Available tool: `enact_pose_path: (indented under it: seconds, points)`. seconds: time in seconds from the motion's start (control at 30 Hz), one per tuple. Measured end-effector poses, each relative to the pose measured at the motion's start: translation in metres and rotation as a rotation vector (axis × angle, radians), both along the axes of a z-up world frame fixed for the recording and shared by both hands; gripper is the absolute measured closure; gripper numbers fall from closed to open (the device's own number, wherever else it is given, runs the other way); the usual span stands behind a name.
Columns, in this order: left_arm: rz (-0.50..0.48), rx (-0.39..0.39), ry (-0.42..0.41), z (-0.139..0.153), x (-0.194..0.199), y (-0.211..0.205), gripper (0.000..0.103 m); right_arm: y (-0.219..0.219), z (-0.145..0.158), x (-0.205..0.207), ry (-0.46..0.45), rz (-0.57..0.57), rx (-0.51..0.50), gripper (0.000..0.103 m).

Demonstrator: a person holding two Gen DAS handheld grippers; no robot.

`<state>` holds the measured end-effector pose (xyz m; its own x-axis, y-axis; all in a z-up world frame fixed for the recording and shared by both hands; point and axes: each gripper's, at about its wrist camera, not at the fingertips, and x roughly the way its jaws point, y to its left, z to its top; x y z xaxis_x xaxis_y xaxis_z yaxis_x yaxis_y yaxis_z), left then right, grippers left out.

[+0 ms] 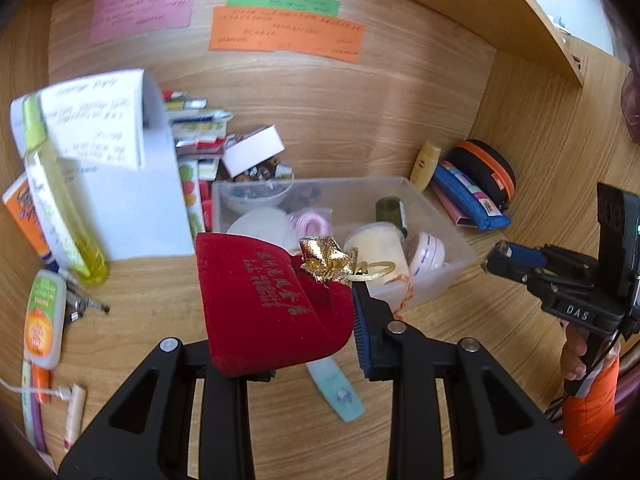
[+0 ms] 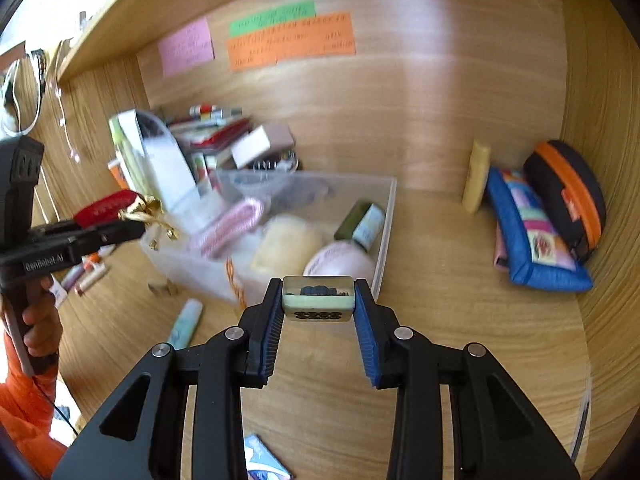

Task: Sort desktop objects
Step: 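Lift the red pouch with the left gripper while the right gripper carries the block toward the clear box, then lower the red pouch into the clear box with the left gripper while the right gripper releases the block there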

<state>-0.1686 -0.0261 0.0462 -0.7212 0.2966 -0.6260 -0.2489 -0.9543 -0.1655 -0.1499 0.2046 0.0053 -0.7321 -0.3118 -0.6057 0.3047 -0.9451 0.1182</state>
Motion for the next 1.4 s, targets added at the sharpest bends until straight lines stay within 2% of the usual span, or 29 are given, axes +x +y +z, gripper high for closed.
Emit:
enact_pose_path:
  seconds: [0.17, 0.4, 0.63, 0.97, 1.03, 1.17, 1.3, 1.37, 1.4]
  points:
    - [-0.047, 0.008, -0.023, -0.001, -0.016, 0.012, 0.074, -0.002, 0.004, -0.016, 0.01, 0.003, -0.048, 0.072]
    - [-0.08, 0.002, -0.033, 0.0, -0.034, 0.028, 0.074, -0.013, 0.005, -0.036, -0.006, 0.027, -0.029, 0.072]
    - [-0.11, 0.017, -0.034, 0.004, -0.049, 0.039, 0.074, -0.016, 0.015, -0.048, 0.018, 0.043, -0.037, 0.072]
    - [-0.16, -0.02, -0.128, -0.028, -0.068, 0.055, 0.074, -0.025, -0.018, -0.068, -0.084, 0.084, -0.028, 0.072]
    - [-0.163, -0.014, -0.15, -0.032, -0.072, 0.054, 0.067, -0.025, -0.021, -0.068, -0.092, 0.085, -0.019, 0.071]
    - [-0.173, 0.007, -0.178, -0.036, -0.075, 0.052, 0.061, -0.026, -0.021, -0.068, -0.088, 0.082, -0.012, 0.071]
    - [-0.188, 0.022, -0.163, -0.032, -0.069, 0.051, 0.045, -0.026, -0.023, -0.069, -0.098, 0.082, -0.008, 0.07]
    - [-0.19, 0.016, -0.142, -0.029, -0.065, 0.052, 0.042, -0.026, -0.023, -0.069, -0.099, 0.079, -0.008, 0.068]
    - [-0.192, 0.01, -0.129, -0.027, -0.063, 0.053, 0.042, -0.026, -0.023, -0.069, -0.1, 0.077, -0.009, 0.063]
